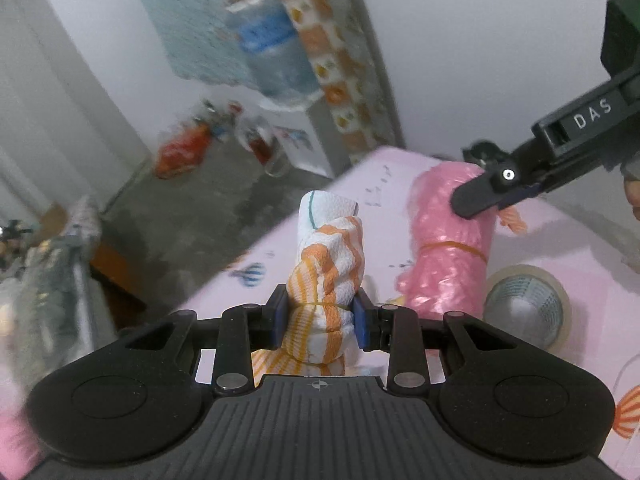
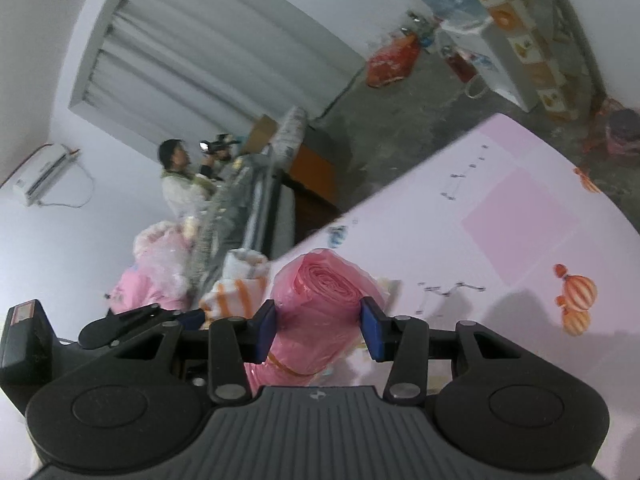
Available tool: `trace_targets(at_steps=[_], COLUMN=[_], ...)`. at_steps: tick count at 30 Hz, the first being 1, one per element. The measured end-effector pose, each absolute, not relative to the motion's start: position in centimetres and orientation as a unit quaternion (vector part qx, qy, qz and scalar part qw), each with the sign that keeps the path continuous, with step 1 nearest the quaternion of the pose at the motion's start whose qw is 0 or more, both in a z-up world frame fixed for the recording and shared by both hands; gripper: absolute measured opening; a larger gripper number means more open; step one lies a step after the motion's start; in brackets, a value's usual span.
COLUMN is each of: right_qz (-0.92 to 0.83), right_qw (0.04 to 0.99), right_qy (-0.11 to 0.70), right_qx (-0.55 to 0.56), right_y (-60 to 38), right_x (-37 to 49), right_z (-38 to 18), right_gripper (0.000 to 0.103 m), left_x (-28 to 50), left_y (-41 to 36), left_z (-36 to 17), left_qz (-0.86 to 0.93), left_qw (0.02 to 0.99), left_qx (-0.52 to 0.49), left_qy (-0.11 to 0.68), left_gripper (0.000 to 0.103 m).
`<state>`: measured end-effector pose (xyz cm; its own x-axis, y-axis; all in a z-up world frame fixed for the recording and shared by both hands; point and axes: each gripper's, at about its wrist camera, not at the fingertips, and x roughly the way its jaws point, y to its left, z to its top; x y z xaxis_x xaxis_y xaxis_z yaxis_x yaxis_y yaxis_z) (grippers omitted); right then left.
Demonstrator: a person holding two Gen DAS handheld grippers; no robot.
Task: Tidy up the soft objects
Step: 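Carry the sock with the left gripper while the right gripper carries the pink roll to the box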
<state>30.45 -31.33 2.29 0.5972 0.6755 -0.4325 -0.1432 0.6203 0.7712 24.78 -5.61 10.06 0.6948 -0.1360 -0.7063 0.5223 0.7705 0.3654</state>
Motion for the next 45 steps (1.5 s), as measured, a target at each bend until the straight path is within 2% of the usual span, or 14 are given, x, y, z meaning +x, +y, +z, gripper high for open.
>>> trace_targets(at_steps=[5, 10, 17, 19, 21, 26, 30, 33, 36, 39, 42, 44, 45], right_qz=[0.290, 0.333, 0.365, 0.366, 0.383, 0.353, 0.357, 0.363, 0.358, 0.352, 0.351, 0.347, 0.346], right_qw=[0.814, 0.805, 0.788, 0.790, 0.775, 0.798, 0.775, 0.780, 0.793, 0.792, 0.792, 0.795, 0.795], right_qy=[0.362, 0.368, 0.411, 0.414, 0.421, 0.439, 0.460, 0.460, 0.458, 0.466, 0.471, 0.471, 0.473], right_qx=[0.349, 0.324, 0.277, 0.265, 0.274, 0.216, 0.247, 0.219, 0.183, 0.178, 0.168, 0.156, 0.154], right_y=[-28.0, -21.6, -12.2, -10.5, -9.7, -6.4, -4.7, -3.0, -1.2, -0.4, 0.5, 1.2, 1.6], right_x=[28.7, 27.9, 28.2, 28.5, 28.9, 30.0, 32.0, 32.4, 32.6, 33.1, 33.1, 33.0, 33.0], right_z=[5.6, 8.5, 8.9, 8.6, 8.2, 6.3, 3.6, 3.9, 4.3, 4.1, 3.9, 3.9, 3.8], right_gripper=[0.037, 0.037, 0.037, 0.036, 0.029, 0.028, 0.025, 0.026, 0.025, 0.025, 0.025, 0.025, 0.025], left_x=[21.5, 20.0, 20.7, 21.8, 23.0, 24.9, 25.5, 25.4, 25.7, 25.5, 24.7, 23.7, 23.0], left_y=[-0.3, 6.2, 14.4, 15.8, 17.0, 19.0, 20.8, 21.3, 23.0, 24.2, 24.9, 25.4, 25.8], left_z=[13.7, 13.5, 8.9, 7.4, 5.7, 1.3, 0.2, -0.2, -1.9, -2.9, -2.2, -0.9, -0.2], left_qz=[-0.135, -0.078, -0.051, -0.044, -0.046, -0.043, -0.047, -0.039, -0.026, -0.020, -0.018, -0.019, -0.011], left_qw=[0.899, 0.909, 0.904, 0.902, 0.895, 0.879, 0.870, 0.863, 0.841, 0.826, 0.822, 0.830, 0.834], left_qx=[0.251, 0.187, 0.056, 0.024, -0.022, -0.086, -0.144, -0.161, -0.241, -0.291, -0.294, -0.302, -0.308], left_qy=[0.332, 0.364, 0.421, 0.430, 0.443, 0.467, 0.469, 0.478, 0.483, 0.483, 0.488, 0.469, 0.458], left_gripper=[0.031, 0.031, 0.031, 0.031, 0.031, 0.031, 0.031, 0.031, 0.032, 0.035, 0.037, 0.055, 0.055])
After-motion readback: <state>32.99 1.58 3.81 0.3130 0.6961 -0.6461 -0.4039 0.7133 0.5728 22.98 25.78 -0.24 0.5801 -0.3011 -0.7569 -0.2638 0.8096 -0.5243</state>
